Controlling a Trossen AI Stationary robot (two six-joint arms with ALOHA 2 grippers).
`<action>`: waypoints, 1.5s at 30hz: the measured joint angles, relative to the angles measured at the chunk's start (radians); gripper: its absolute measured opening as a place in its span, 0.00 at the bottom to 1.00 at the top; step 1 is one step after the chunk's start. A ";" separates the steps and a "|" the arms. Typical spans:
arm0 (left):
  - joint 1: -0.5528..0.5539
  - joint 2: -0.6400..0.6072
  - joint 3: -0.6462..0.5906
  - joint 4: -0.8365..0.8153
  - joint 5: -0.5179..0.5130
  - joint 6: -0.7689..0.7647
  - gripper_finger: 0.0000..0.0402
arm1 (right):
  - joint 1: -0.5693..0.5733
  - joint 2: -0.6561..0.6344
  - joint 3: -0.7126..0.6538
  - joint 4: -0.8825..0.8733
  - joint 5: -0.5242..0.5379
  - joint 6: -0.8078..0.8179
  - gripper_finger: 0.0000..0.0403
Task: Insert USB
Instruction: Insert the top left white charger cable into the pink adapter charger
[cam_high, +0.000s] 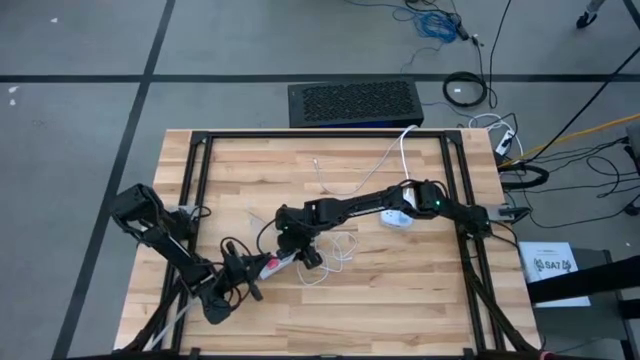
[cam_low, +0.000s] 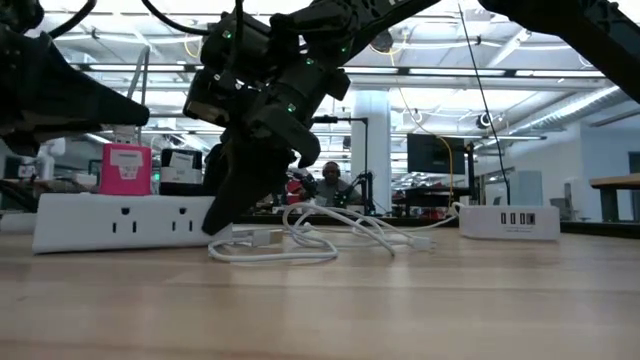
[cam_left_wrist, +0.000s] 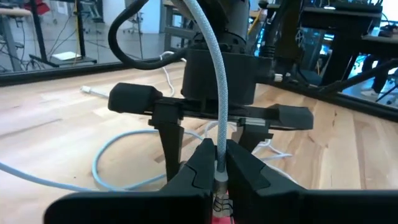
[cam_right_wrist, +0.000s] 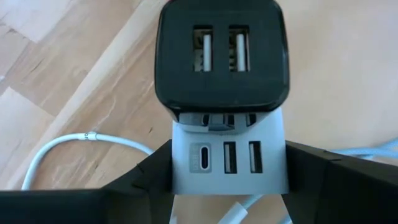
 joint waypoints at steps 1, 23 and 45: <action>0.001 0.005 0.000 0.000 -0.005 0.000 0.06 | 0.000 0.000 0.000 0.000 0.000 -0.001 0.48; 0.054 0.018 0.002 -0.016 0.068 0.062 0.06 | 0.000 0.000 0.000 -0.010 0.000 -0.010 0.48; 0.058 0.015 0.004 -0.108 0.180 -0.015 0.06 | 0.002 -0.010 -0.046 0.008 -0.003 -0.009 0.48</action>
